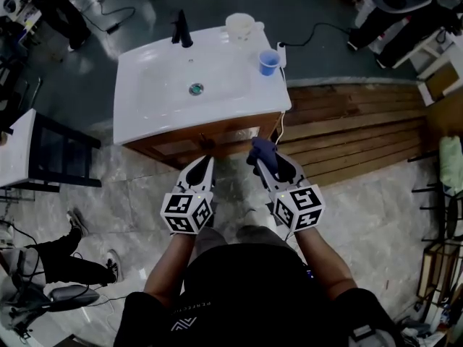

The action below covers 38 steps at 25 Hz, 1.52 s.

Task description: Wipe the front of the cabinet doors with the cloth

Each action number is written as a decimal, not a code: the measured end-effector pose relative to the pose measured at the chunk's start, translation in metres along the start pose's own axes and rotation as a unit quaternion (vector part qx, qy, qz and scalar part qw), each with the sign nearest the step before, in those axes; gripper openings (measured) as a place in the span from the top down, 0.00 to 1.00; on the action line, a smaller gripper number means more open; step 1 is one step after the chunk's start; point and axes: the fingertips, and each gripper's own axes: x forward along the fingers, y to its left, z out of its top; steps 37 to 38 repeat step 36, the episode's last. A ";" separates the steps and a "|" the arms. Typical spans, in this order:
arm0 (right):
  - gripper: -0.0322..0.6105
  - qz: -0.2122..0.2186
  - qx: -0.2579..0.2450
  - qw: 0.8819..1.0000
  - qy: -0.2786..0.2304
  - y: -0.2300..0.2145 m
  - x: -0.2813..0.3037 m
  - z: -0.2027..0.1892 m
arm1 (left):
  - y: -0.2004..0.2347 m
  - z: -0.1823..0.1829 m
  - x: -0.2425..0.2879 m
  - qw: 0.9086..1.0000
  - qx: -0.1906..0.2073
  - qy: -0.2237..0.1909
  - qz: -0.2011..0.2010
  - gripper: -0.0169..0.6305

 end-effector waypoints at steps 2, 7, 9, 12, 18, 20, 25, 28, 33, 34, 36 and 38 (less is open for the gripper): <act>0.71 0.005 0.003 1.000 -0.006 0.006 -0.003 0.002 | -0.004 0.005 -0.006 1.000 0.006 -0.008 -0.003 0.94; 0.71 0.017 0.005 1.000 -0.013 0.019 -0.005 0.007 | -0.008 0.008 -0.013 1.000 0.025 -0.015 -0.004 0.94; 0.71 0.022 0.002 1.000 -0.015 0.024 -0.005 0.008 | -0.008 0.008 -0.016 1.000 0.023 -0.017 -0.004 0.94; 0.71 0.025 -0.002 1.000 -0.016 0.029 -0.008 0.007 | -0.008 0.009 -0.021 1.000 0.019 -0.024 0.000 0.94; 0.72 0.029 -0.009 0.999 -0.017 0.037 -0.012 0.005 | -0.003 0.008 -0.030 0.999 0.013 -0.027 0.013 0.94; 0.71 0.030 -0.005 0.999 -0.016 0.038 -0.013 0.005 | -0.004 0.008 -0.032 0.999 0.012 -0.026 0.014 0.94; 0.71 0.031 -0.002 0.999 -0.015 0.038 -0.014 0.002 | -0.005 0.005 -0.032 1.000 0.009 -0.025 0.015 0.94; 0.72 0.032 0.001 0.999 -0.010 0.039 -0.015 -0.004 | -0.006 0.002 -0.033 1.000 0.011 -0.022 0.014 0.94; 0.72 0.035 0.004 0.999 -0.005 0.039 -0.014 -0.006 | -0.002 0.002 -0.036 1.000 0.010 -0.021 0.021 0.94; 0.71 0.036 0.005 0.999 -0.005 0.039 -0.014 -0.007 | -0.002 0.001 -0.037 1.000 0.009 -0.021 0.022 0.94; 0.72 0.037 0.007 0.999 -0.005 0.040 -0.014 -0.007 | 0.000 0.000 -0.039 0.999 0.008 -0.021 0.024 0.94; 0.72 0.037 0.007 0.999 -0.005 0.040 -0.014 -0.007 | 0.000 0.000 -0.039 0.999 0.008 -0.021 0.024 0.94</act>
